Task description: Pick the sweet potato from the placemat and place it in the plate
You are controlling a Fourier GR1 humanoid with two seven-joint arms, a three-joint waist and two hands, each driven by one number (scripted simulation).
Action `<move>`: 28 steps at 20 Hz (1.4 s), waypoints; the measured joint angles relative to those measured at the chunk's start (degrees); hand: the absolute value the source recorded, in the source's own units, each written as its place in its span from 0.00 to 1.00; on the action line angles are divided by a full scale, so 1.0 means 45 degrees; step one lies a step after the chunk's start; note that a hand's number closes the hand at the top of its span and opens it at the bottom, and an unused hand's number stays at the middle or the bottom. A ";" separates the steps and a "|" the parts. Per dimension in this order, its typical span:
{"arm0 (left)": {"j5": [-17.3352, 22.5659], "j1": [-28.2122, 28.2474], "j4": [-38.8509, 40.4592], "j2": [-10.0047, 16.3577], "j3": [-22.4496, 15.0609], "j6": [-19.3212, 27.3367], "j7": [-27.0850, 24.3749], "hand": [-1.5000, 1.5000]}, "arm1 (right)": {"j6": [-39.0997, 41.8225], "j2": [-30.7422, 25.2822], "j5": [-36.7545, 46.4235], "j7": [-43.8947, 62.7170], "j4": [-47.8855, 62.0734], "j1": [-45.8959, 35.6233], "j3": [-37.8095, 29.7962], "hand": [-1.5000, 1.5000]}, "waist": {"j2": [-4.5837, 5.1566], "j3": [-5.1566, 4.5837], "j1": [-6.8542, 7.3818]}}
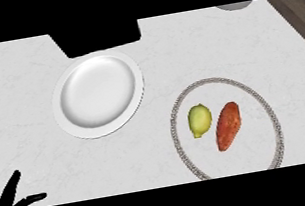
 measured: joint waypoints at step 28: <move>0.0134 -0.5496 0.2257 -0.3509 -0.1016 -0.0123 0.0770 0.50 | -0.0727 -0.1816 0.6517 1.1558 -1.0117 0.4888 0.4014 0.00 | 0.0357 -0.0076 0.1618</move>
